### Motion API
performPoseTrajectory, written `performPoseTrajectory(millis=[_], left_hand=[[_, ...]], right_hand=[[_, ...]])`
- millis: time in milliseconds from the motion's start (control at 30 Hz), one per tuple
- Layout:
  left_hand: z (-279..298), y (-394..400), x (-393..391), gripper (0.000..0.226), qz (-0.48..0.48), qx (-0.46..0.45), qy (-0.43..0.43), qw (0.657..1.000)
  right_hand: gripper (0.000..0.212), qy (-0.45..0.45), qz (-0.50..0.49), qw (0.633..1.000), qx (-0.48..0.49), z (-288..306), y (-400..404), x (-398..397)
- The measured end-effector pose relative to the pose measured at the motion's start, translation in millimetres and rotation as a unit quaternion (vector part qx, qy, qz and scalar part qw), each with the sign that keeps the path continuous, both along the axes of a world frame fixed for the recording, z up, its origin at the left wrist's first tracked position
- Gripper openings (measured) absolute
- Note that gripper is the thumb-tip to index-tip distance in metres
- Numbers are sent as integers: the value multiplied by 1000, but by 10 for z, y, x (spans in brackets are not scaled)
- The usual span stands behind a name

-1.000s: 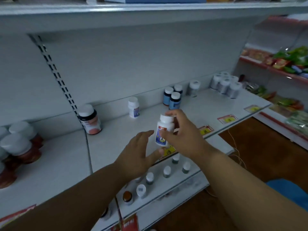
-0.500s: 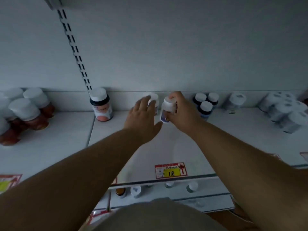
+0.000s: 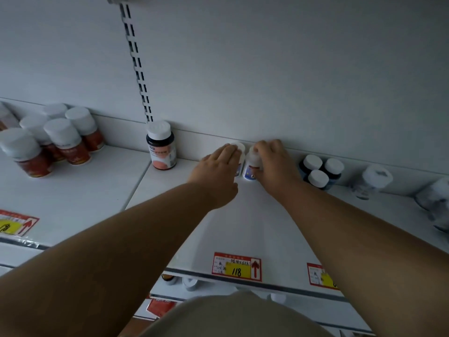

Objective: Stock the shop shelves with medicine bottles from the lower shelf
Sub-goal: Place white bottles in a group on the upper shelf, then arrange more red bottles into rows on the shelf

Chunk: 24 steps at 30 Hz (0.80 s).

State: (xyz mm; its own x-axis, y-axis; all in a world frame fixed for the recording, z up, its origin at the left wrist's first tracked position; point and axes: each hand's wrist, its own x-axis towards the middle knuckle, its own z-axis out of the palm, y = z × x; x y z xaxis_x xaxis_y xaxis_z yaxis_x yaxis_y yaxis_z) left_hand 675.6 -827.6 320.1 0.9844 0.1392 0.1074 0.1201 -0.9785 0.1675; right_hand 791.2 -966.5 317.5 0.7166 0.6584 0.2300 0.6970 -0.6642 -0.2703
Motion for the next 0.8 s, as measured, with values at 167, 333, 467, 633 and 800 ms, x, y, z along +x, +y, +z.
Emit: performPoseTrajectory(millis=[167, 333, 467, 633, 800], left_hand=[[18, 62, -16, 85, -26, -8, 13, 1000], [20, 93, -224, 80, -41, -52, -32, 997], [44, 140, -554, 72, -54, -67, -52, 995], [43, 242, -1138, 70, -9, -86, -55, 995], [30, 387, -1974, 71, 93, -84, -65, 990]], right_hand=[[43, 8, -30, 1000, -6, 43, 22, -119], [54, -13, -94, 995, -2, 138, -44, -506], [53, -13, -118, 992, 31, 200, -29, -924], [46, 4, -83, 993, 83, 279, 151, -1502], [47, 43, 32, 993, 109, 289, 487, -2105]])
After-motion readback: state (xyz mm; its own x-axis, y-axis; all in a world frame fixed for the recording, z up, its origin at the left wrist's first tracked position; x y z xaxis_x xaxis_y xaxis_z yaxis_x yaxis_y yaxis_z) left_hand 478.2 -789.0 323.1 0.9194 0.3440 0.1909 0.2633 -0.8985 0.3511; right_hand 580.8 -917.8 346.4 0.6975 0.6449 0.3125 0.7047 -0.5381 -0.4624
